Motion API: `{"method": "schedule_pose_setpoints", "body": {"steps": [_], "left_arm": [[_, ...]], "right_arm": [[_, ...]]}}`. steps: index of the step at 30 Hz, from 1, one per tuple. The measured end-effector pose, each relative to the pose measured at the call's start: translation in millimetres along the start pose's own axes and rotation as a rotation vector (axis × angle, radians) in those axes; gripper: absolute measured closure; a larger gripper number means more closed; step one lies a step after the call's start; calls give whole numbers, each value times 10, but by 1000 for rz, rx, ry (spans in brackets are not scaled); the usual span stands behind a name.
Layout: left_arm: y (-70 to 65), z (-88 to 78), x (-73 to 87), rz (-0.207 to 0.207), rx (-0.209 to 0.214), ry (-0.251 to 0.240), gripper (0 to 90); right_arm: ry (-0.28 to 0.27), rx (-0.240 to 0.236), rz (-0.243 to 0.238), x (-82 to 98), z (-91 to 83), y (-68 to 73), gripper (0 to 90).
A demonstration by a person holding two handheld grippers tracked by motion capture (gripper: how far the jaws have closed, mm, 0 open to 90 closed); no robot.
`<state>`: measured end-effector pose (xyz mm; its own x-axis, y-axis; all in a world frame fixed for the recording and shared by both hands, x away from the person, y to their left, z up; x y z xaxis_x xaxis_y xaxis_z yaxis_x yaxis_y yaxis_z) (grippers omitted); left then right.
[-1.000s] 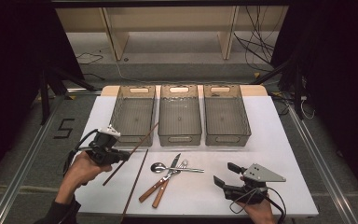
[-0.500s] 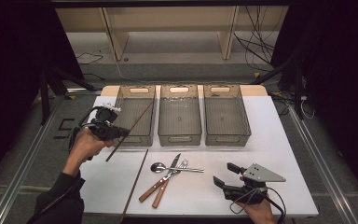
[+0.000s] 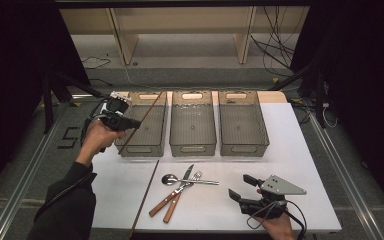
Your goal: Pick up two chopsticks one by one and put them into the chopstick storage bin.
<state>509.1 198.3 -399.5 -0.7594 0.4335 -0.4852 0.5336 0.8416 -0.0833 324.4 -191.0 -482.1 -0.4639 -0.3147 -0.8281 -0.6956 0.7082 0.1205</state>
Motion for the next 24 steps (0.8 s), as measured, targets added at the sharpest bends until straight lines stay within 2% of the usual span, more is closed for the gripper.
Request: {"method": "schedule_pose_setpoints", "body": {"steps": [6,13,18,24], "left_arm": [[127,88,-147,-30,-20,-29,847],[262,240,-238,-53,-41,-26,847],[335,295,-263,-41,-86,-9,847],[381,371,-223,-45,-90,-3,847]], "right_arm": [[-5,-5,-5,-6,-5,8,278],[-5,-14,-5,-3,-6,11,278],[-3,-16,-4,1,-1,0,277],[-3,-17,-6,1,-3,2,277]]}}
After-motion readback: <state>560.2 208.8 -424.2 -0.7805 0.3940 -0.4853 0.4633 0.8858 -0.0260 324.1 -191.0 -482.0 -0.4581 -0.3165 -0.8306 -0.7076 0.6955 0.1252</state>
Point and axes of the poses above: each handheld gripper's, and its own axes: z roughly forward along the jaws, x roughly out of its underside, y roughly to its left, the point moved 5 cm from there along z, roughly forward along the jaws, and after that the axes turned 11 degrees about y, right-handed, at the moved point
